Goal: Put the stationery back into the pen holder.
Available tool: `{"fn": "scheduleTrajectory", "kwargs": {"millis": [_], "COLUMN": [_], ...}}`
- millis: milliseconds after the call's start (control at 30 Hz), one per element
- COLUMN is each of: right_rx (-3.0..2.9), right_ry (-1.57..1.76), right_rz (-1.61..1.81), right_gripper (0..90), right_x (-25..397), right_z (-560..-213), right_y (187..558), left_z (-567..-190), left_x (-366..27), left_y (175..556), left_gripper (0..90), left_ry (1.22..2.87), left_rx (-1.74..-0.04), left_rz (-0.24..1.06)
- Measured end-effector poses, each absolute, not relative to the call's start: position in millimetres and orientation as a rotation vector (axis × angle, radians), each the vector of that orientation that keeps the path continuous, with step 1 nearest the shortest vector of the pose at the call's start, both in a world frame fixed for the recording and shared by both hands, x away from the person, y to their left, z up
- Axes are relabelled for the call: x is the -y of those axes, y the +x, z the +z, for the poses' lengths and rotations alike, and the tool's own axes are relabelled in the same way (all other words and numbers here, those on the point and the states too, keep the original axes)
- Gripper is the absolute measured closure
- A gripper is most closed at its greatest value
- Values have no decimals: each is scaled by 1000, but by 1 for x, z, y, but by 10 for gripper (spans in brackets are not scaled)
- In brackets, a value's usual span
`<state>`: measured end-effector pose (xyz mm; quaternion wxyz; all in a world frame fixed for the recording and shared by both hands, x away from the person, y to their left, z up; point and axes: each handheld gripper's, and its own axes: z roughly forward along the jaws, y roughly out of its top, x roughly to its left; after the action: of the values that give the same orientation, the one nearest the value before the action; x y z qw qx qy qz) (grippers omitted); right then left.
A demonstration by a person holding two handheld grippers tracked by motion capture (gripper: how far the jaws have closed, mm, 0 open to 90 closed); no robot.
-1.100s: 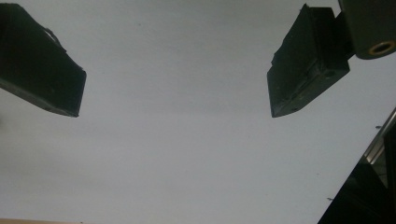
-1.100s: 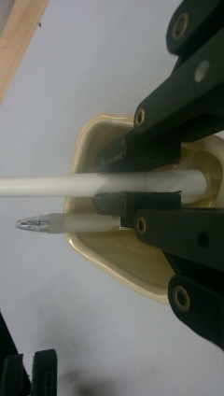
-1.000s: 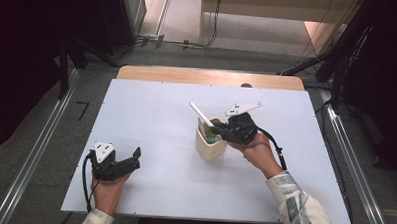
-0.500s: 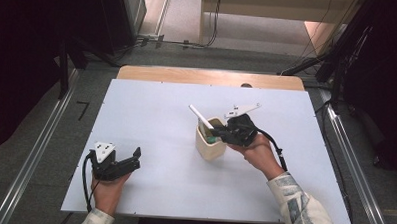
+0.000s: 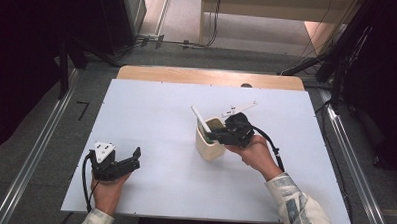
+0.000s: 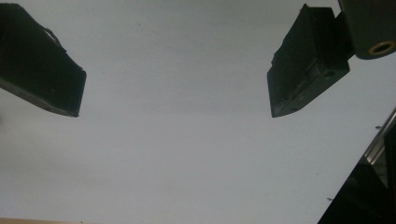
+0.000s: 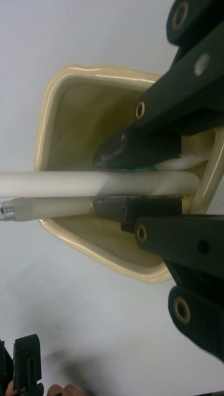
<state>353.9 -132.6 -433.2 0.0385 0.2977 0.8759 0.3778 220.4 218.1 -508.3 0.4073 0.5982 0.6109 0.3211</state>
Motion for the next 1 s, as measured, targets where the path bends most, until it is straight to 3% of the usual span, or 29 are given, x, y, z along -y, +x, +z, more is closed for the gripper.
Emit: {"fn": "scheduleTrajectory", "kwargs": {"millis": [467,600,1000], "right_rx": [-2627,-2565,-2512], "right_ry": [831,799,770], "right_rz": [1217,1234,1260], "right_gripper": [500,376,279], "right_x": [140,145,152], "right_z": [-426,-424,-425], "right_y": [342,333,319], "left_z": [-509,-509,-509], "left_x": [-218,-218,-217], "left_y": [221,221,221], "left_gripper": [54,54,54], "left_ry": [1510,1511,1511], "left_rx": [-1541,-1542,-1544], "left_rz": [810,810,813]}}
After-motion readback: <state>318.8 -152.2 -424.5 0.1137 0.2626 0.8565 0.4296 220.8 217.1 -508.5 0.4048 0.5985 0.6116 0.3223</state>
